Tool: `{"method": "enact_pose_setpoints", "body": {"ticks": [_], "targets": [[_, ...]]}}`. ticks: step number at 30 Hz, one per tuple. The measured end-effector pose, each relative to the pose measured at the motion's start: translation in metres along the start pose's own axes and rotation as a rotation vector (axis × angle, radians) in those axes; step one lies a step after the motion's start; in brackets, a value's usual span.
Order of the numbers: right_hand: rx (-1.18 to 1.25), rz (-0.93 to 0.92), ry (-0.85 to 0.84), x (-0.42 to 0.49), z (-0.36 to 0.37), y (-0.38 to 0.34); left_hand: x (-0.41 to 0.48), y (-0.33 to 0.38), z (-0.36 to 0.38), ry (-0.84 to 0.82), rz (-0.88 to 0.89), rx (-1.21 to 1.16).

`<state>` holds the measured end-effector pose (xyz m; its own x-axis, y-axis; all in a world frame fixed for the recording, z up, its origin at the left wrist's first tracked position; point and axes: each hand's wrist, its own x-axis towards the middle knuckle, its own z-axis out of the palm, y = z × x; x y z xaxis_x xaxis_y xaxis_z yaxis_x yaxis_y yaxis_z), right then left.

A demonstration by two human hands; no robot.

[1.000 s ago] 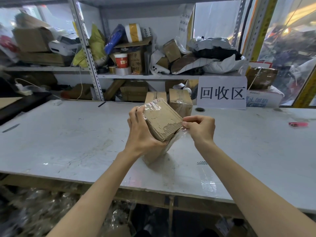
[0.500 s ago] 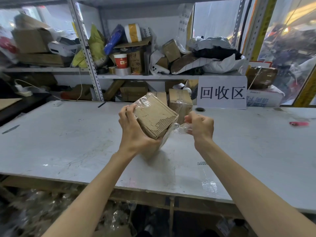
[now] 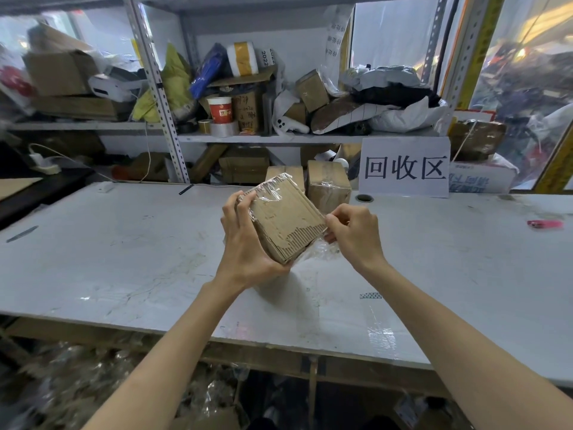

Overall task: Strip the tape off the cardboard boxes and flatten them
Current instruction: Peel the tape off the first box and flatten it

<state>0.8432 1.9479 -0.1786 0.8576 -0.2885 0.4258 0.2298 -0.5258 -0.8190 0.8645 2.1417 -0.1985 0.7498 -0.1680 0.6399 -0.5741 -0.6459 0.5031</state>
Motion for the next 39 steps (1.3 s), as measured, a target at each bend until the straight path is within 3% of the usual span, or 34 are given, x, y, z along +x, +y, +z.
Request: {"method": "enact_pose_setpoints", "body": {"ticks": [8, 14, 16, 20, 25, 29, 31, 35, 39], "targets": [[0.191, 0.313, 0.136, 0.008, 0.008, 0.004, 0.004, 0.007, 0.001, 0.056, -0.09, -0.125], [-0.045, 0.003, 0.091, 0.0, 0.006, -0.011, 0.021, -0.008, 0.005, 0.03, -0.476, -0.151], [-0.086, -0.039, 0.062, -0.002, 0.007, -0.014, 0.024, -0.013, 0.006, -0.03, -0.5, -0.153], [0.057, -0.114, 0.006, -0.005, 0.001, -0.017, 0.024, -0.016, 0.006, -0.088, -0.54, -0.195], [-0.078, -0.317, -0.029, -0.008, 0.005, -0.016, 0.027, -0.015, 0.004, -0.102, -0.582, -0.25], [-0.019, -0.311, -0.15, -0.004, 0.001, -0.017, 0.028, -0.016, 0.006, -0.13, -0.59, -0.253], [-0.107, -0.337, -0.191, -0.004, 0.002, -0.014, 0.026, -0.017, 0.009, -0.153, -0.587, -0.282], [-0.167, -0.273, 0.035, 0.0, 0.003, -0.005, 0.01, -0.018, 0.019, -0.143, -0.512, -0.279], [-0.146, -0.216, 0.083, -0.003, 0.001, 0.001, 0.006, -0.017, 0.023, -0.021, -0.561, -0.265]]}}
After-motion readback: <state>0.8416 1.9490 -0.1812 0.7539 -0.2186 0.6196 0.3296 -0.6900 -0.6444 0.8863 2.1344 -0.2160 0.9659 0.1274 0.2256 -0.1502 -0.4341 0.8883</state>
